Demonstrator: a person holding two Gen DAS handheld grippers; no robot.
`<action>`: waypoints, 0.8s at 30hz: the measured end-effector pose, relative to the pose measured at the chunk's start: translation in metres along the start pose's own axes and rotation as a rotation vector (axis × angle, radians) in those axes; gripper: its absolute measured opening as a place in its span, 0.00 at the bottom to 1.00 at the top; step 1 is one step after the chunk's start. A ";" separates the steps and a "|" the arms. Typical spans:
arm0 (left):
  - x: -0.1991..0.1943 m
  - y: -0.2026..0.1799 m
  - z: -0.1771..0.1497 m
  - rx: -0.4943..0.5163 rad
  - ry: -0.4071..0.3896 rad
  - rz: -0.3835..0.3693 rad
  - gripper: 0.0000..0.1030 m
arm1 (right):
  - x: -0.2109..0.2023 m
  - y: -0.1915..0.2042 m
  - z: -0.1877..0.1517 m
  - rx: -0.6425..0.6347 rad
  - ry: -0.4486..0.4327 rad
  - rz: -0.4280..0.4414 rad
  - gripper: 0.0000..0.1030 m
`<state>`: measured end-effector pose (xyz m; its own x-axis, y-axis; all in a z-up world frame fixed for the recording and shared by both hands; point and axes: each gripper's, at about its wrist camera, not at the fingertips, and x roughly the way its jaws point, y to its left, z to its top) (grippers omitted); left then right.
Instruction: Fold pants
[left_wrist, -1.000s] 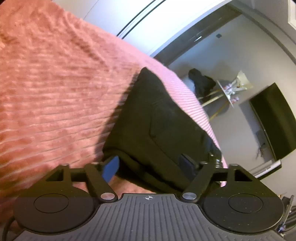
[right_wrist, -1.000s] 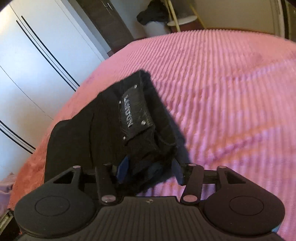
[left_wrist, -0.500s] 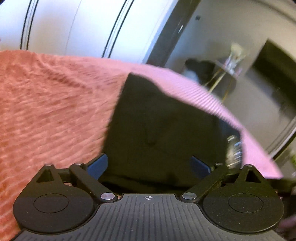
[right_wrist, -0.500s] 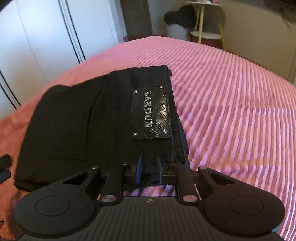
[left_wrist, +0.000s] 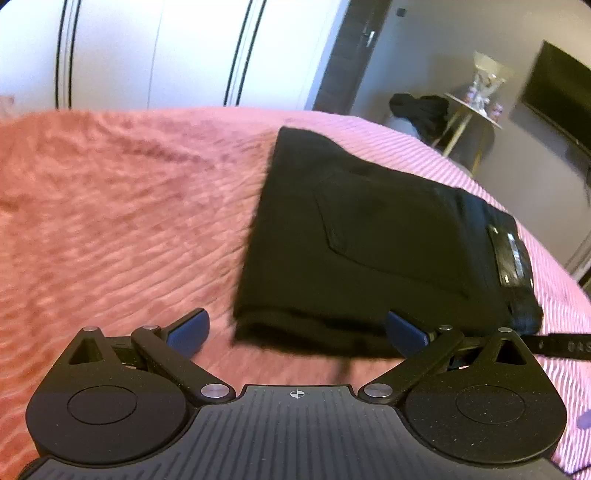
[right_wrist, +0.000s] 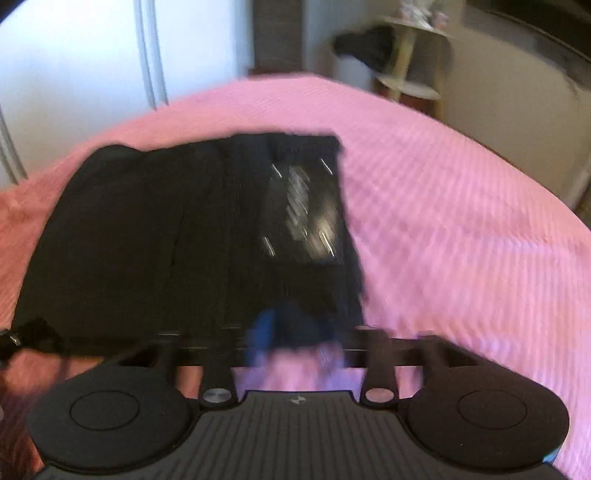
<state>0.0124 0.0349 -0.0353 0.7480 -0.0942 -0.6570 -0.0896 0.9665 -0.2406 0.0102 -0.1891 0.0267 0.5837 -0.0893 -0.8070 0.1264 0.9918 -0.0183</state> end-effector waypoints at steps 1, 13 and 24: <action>-0.007 -0.005 -0.003 0.025 0.006 0.009 1.00 | -0.009 0.000 -0.009 -0.004 -0.008 0.004 0.79; -0.081 -0.024 -0.026 0.112 -0.003 -0.057 1.00 | -0.099 0.003 -0.060 0.101 -0.070 -0.008 0.96; -0.142 -0.027 0.004 0.143 -0.091 -0.017 1.00 | -0.151 0.037 -0.054 -0.034 -0.216 0.018 0.96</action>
<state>-0.0887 0.0235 0.0671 0.8056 -0.0948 -0.5848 0.0131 0.9897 -0.1424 -0.1170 -0.1337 0.1158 0.7445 -0.0851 -0.6622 0.0895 0.9956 -0.0274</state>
